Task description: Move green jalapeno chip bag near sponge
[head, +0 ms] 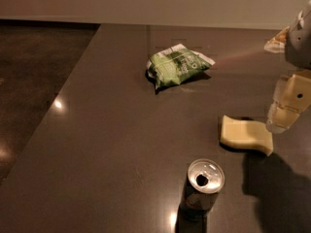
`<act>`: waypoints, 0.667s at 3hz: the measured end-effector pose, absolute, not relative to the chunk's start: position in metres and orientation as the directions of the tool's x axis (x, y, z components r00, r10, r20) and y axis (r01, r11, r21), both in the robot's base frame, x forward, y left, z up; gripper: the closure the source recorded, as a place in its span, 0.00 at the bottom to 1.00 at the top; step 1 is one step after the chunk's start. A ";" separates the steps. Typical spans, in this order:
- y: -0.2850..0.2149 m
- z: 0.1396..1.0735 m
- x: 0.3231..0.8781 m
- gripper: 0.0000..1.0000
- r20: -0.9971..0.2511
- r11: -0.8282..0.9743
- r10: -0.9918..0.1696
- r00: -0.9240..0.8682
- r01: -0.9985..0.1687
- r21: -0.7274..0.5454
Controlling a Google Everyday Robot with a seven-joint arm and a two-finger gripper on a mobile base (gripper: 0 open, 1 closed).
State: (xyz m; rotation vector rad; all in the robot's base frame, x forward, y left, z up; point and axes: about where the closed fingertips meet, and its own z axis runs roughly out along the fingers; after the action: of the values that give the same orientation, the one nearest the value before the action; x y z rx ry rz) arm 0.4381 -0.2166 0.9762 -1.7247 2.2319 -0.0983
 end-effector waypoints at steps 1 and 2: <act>-0.217 0.976 0.438 0.00 -0.207 0.270 -0.953 -0.222 -0.931 -0.246; -0.201 0.971 0.467 0.00 -0.274 0.294 -0.934 -0.228 -0.928 -0.228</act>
Offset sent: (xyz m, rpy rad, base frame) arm 0.0426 0.0205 -0.0111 0.1114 0.0207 -0.0311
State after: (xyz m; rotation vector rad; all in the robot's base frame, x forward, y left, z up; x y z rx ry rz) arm 0.4670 -0.2009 0.9708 -1.6782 2.2127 -0.0227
